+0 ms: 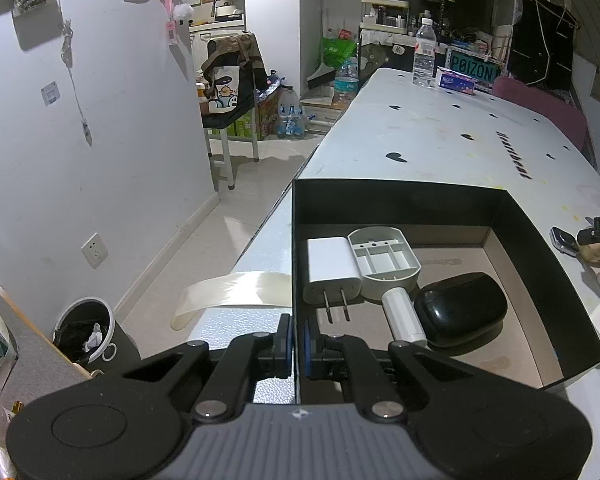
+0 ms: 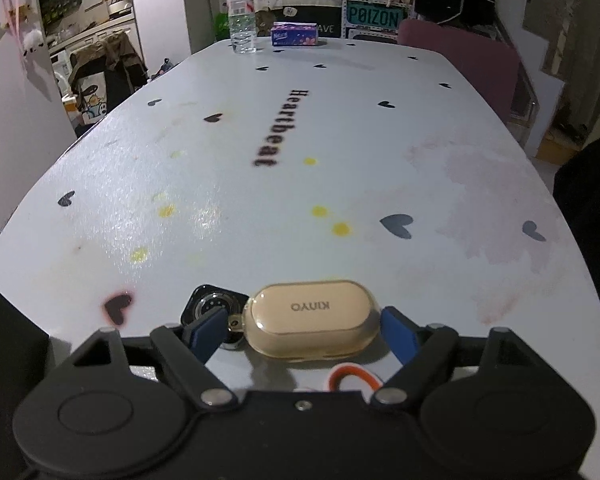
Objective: Organize rigid objects
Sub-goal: 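Grasp the beige earbud case with the right gripper, then carry the beige earbud case into the box and release it beside the holder, then move the right gripper back to the white square charger on the table, then grasp the white square charger with the right gripper, then carry the white square charger into the box corner and release it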
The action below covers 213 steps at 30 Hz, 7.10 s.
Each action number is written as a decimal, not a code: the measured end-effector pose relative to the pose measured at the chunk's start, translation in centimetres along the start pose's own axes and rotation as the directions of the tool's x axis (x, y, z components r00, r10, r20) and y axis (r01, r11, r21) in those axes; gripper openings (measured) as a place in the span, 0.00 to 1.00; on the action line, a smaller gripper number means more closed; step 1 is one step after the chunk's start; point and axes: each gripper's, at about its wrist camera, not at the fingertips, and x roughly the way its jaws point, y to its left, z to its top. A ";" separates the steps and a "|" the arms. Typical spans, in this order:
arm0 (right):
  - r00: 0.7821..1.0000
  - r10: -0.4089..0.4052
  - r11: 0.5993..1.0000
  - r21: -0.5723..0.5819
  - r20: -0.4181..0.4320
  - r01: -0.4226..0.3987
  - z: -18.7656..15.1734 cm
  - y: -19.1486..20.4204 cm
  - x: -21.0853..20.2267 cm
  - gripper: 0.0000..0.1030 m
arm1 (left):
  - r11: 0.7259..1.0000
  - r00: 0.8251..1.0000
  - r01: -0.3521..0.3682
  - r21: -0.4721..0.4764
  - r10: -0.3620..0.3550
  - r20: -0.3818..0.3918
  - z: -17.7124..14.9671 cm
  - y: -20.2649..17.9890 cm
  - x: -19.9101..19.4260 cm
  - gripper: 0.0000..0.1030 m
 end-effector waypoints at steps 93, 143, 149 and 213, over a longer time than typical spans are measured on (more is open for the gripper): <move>0.964 0.262 0.950 -0.160 -0.053 -0.267 -2.7 17.8 -12.9 0.87 | 1.000 1.000 0.026 -0.015 -0.026 -0.001 0.1 0.4 -0.2 0.05; 0.981 0.178 0.984 0.026 -0.079 -0.177 -4.1 4.1 -9.2 0.97 | 1.000 1.000 0.026 -0.014 -0.026 -0.001 0.0 0.3 -0.2 0.05; 0.962 0.219 0.973 -0.038 -0.162 -0.228 -5.3 4.7 -8.6 0.85 | 1.000 1.000 0.024 -0.013 -0.024 -0.001 0.0 0.2 -0.2 0.05; 0.951 0.268 0.962 -0.007 -0.154 -0.272 -7.0 16.7 -14.4 0.61 | 0.999 0.999 0.034 -0.019 -0.034 0.000 0.2 0.8 -0.5 0.05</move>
